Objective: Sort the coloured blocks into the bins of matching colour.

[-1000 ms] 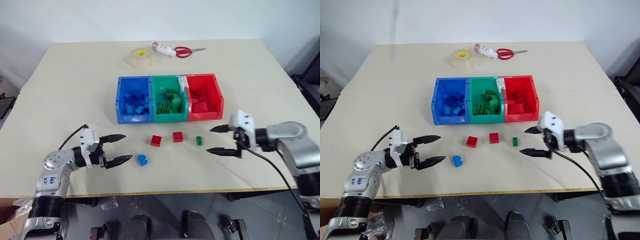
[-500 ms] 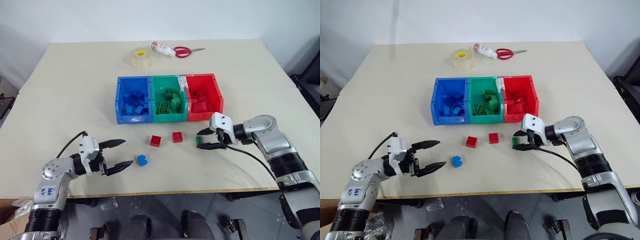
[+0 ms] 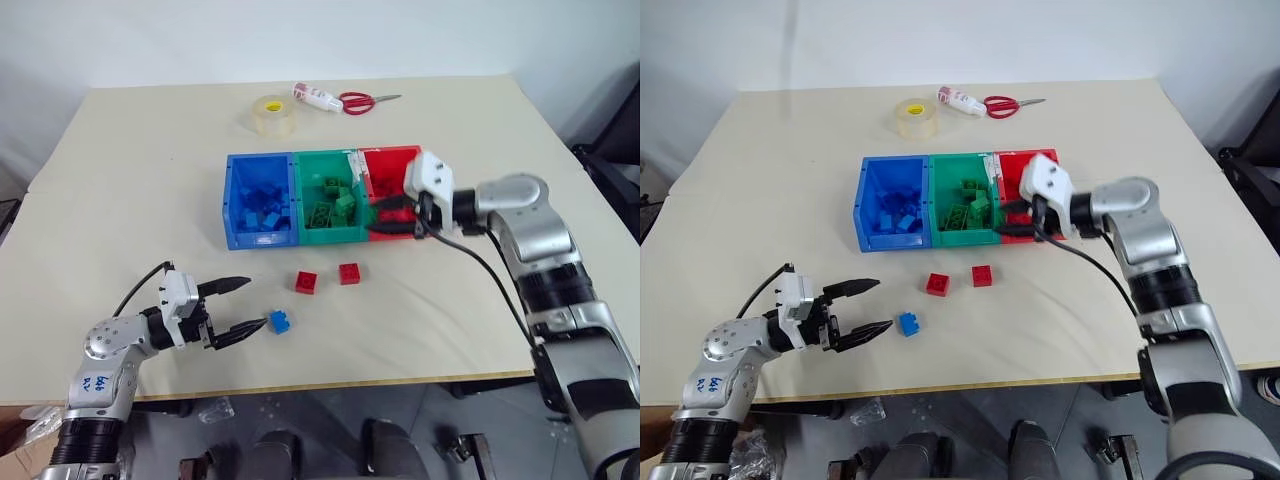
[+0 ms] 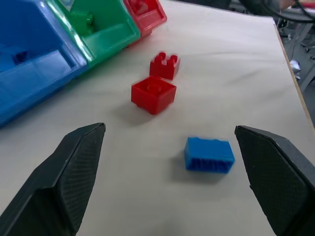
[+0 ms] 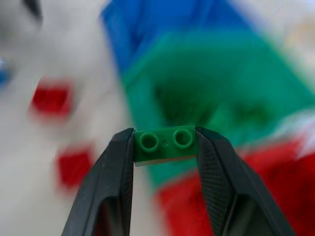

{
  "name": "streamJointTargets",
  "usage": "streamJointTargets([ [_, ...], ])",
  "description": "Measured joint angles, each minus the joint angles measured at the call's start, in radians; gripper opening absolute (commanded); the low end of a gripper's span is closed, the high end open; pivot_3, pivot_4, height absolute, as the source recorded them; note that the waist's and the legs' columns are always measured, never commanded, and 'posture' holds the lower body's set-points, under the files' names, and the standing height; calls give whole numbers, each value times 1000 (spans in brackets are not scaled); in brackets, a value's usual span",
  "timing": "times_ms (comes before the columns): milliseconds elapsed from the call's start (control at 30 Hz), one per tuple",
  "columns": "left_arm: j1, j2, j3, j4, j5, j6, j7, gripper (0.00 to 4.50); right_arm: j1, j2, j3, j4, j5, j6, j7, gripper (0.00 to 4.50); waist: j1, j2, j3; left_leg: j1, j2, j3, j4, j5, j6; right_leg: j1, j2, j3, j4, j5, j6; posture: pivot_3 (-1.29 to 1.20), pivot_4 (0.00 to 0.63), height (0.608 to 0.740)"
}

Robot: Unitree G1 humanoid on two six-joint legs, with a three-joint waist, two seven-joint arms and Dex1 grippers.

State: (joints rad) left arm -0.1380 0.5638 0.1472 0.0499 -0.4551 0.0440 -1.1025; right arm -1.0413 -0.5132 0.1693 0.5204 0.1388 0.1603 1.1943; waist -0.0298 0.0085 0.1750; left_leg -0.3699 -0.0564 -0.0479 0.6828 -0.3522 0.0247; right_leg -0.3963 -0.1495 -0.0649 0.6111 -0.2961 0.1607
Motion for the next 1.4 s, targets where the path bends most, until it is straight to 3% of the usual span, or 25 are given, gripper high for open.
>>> streamJointTargets([
  [33, -10, -3, -2, 2, 0, -1, 0, 4500, -35, 32, 0, 53, -7, -27, -25, 1430, 0, 0, 0, 0, 0, -1, 0, 0, 0, 0, 0, 0, 0, 0, 0, 0, 150, 740],
  [167, -22, -10, -8, 10, 1, -2, 0, 4500, -139, 135, 11, 289, -71, -135, -115, 2796, -2, 0, 0, 0, -1, -3, 0, 0, 0, 0, 0, -1, 2, 0, 0, 0, 150, 740],
  [333, -36, -13, -10, 22, 2, -6, -1, 4500, -191, 167, 19, 452, -127, -206, -174, 4487, -6, 0, 0, -1, -1, -3, -1, 0, 0, -1, 0, -1, 2, 0, 0, 0, 150, 740],
  [533, -38, -17, -11, 37, 2, -12, -5, 4500, -190, 160, -16, 442, -118, -224, -140, 4487, -19, 0, 0, -1, -1, -3, -1, 0, 0, -1, 0, -1, 2, 0, 0, 0, 150, 740],
  [633, -53, -22, -21, 45, 2, -13, -13, 4500, -122, 109, -30, 301, -80, -193, -66, 4487, -17, 0, 0, -1, -1, -5, 0, 0, 0, -1, 0, -1, 3, 0, 0, 0, 150, 740],
  [767, -84, -22, -31, 88, 3, -15, -30, 4500, 107, -24, -60, -17, 24, -38, 73, 4487, 1, 0, 0, -2, -1, -5, 0, 0, 0, 0, 0, -2, 1, 0, 0, 0, 150, 740],
  [900, -103, -18, -36, 127, 5, -25, -52, 4500, 336, -190, -113, -307, 103, 140, 114, 4487, 7, 1, 0, -2, -1, -4, 1, 0, 0, 0, -1, -2, 0, 0, 0, 0, 150, 740],
  [1067, -120, -5, -31, 176, 7, -40, -82, 4500, 625, -395, -287, -530, 182, 277, 113, 4487, 26, 1, 0, -2, -1, 0, 1, 0, 0, 1, 0, 0, -1, 0, 0, 0, 150, 740],
  [1167, -124, 5, -27, 203, 8, -47, -94, 4500, 763, -458, -378, -604, 214, 333, 102, 4487, 28, 1, 0, -1, 0, 2, 1, 0, 0, 1, 0, 1, -2, 0, 0, 0, 150, 740],
  [1400, -137, 9, -25, 237, 8, -59, -115, 4500, 757, -468, -377, -667, 244, 378, 57, 4487, 29, 1, 0, 0, 0, 3, 2, 0, 0, 1, 0, 1, -2, 0, 0, 0, 150, 740],
])
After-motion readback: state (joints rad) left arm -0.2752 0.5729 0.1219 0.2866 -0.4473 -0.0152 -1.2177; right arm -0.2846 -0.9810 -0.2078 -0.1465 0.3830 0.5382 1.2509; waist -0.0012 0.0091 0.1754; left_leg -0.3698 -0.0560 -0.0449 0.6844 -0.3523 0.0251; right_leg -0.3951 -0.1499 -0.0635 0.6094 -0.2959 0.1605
